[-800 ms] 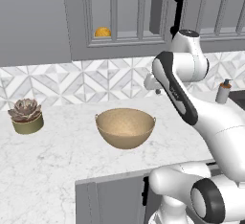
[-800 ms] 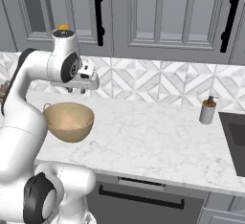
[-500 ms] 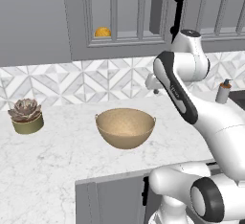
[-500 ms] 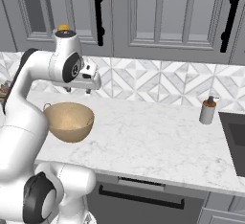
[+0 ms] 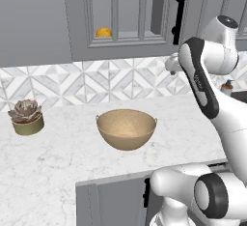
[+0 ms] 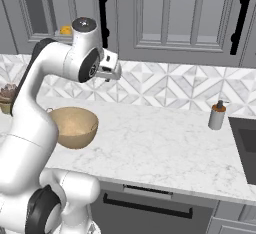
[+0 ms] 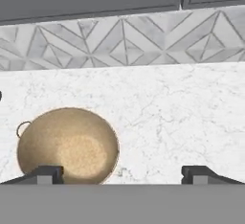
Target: Open the cabinet, pick up the bread from the cabinet and place it in the basket. Then move the basket to the dining counter.
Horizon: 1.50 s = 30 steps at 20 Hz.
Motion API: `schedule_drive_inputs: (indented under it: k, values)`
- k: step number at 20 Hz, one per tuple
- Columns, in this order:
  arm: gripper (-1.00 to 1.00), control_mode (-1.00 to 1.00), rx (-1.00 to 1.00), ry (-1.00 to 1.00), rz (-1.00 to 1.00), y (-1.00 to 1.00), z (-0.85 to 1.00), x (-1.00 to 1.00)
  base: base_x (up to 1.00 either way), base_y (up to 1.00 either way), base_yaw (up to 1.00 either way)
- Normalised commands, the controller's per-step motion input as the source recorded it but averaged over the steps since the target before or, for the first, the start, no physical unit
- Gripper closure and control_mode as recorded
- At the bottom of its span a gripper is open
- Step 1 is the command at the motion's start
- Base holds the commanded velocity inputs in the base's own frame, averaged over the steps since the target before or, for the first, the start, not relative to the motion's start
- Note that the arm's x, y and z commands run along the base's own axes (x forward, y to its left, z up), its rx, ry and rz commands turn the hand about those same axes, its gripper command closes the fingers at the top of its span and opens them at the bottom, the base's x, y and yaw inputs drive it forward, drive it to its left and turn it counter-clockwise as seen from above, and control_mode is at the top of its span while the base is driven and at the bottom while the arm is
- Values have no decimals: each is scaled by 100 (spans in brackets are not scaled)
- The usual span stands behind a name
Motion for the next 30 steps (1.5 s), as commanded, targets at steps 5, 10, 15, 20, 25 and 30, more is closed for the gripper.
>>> schedule_drive_inputs:
  k: [5, 10, 15, 20, 25, 30]
  values:
    - [-100, -100, -4, -48, -5, -2, 96, 9, 0, 0, 0]
    - [-100, -100, -27, -35, -17, 4, 78, 49, 0, 0, 0]
    - [-100, -100, -10, -6, -13, -8, 66, 56, 0, 0, 0]
    - [-100, -100, 34, 12, -1, -29, 18, 36, 0, 0, 0]
    - [-100, -100, 28, 4, -1, -20, 11, 11, 0, 0, 0]
    - [-100, -100, -3, -8, -1, 8, 1, 1, 0, 0, 0]
